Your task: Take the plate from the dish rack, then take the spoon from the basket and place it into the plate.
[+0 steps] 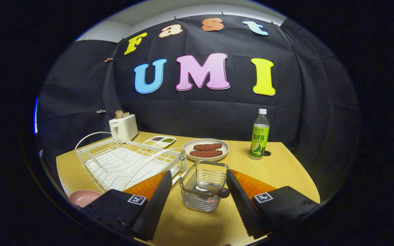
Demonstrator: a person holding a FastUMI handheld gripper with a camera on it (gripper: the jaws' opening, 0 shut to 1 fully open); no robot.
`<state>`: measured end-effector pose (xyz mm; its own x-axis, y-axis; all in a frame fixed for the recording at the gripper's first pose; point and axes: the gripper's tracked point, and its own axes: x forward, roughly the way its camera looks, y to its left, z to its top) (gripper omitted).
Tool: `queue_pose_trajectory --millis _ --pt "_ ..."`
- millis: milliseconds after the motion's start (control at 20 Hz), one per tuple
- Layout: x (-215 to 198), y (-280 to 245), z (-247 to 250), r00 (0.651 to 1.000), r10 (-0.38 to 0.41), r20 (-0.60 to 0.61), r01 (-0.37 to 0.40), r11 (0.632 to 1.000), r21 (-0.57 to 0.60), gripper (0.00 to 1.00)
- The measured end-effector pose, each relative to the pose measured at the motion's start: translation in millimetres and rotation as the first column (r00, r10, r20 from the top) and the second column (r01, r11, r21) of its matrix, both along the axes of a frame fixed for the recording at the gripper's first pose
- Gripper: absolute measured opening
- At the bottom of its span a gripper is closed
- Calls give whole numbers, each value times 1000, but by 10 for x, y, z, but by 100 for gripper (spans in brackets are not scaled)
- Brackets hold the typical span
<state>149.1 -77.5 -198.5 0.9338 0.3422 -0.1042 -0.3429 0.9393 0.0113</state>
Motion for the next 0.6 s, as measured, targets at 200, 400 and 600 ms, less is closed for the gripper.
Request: queue_pose_trajectory --millis 200,400,600 --pt "6 110 -55 1000 11 4 -11 1000 -11 73" --pt "72 93 -41 1000 -17 -2 17 1000 6 72" --pt "133 24 -1 999 -54 10 54 998 12 40"
